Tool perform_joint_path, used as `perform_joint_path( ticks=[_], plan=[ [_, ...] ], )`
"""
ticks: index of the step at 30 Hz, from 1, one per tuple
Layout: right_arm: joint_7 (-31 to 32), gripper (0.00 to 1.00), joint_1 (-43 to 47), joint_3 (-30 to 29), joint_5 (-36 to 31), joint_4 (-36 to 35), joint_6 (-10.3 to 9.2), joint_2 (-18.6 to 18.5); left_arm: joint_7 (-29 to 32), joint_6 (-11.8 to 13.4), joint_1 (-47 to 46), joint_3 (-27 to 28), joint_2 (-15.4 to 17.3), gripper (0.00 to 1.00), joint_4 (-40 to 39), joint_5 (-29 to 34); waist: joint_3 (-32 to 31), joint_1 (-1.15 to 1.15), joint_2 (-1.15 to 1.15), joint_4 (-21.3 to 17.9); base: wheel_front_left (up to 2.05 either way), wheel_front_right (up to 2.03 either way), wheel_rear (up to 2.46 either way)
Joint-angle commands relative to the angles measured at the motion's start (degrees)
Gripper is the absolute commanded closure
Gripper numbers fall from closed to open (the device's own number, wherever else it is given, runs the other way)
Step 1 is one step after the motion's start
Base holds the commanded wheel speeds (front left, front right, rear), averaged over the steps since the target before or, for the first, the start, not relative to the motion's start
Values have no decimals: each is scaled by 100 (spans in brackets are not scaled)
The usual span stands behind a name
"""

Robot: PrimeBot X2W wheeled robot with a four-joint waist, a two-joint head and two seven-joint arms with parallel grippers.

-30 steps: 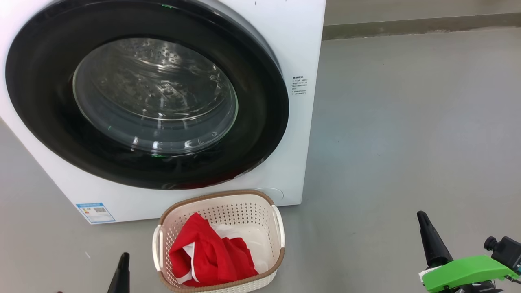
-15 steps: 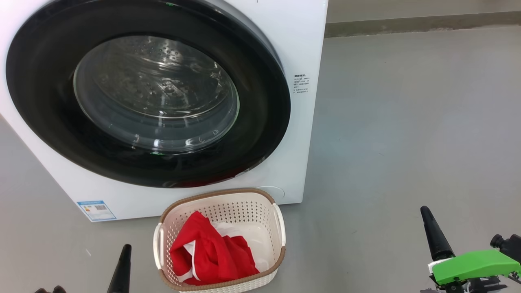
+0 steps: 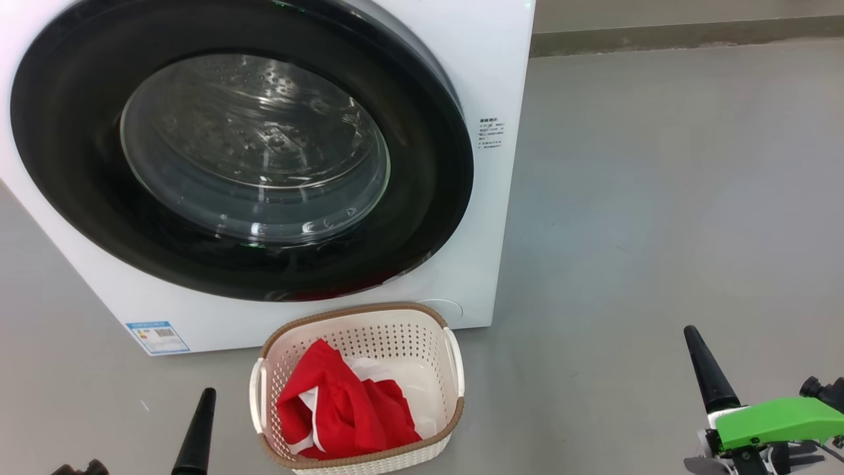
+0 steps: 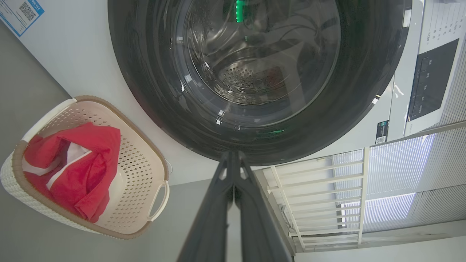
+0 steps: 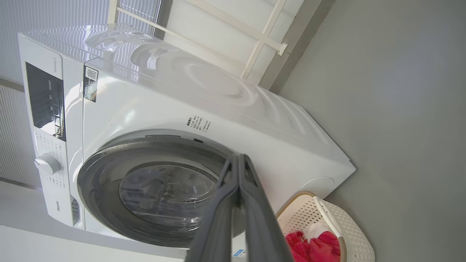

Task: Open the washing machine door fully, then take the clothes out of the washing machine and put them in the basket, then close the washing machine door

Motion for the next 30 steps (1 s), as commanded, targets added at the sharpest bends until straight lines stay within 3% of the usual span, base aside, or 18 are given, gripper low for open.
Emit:
perform_joint_path(
  ticks=[1, 30],
  plan=[
    [54, 100, -286, 46, 174, -143, -1, -96, 41, -77, -282, 169, 74, 100, -103, -177, 4, 0, 0, 3, 0, 0, 0],
    [496, 100, -485, -88, 1845, -137, -5, -118, 452, -190, -566, 232, 82, 100, 9, -1734, 69, 0, 0, 54, 0, 0, 0]
  ],
)
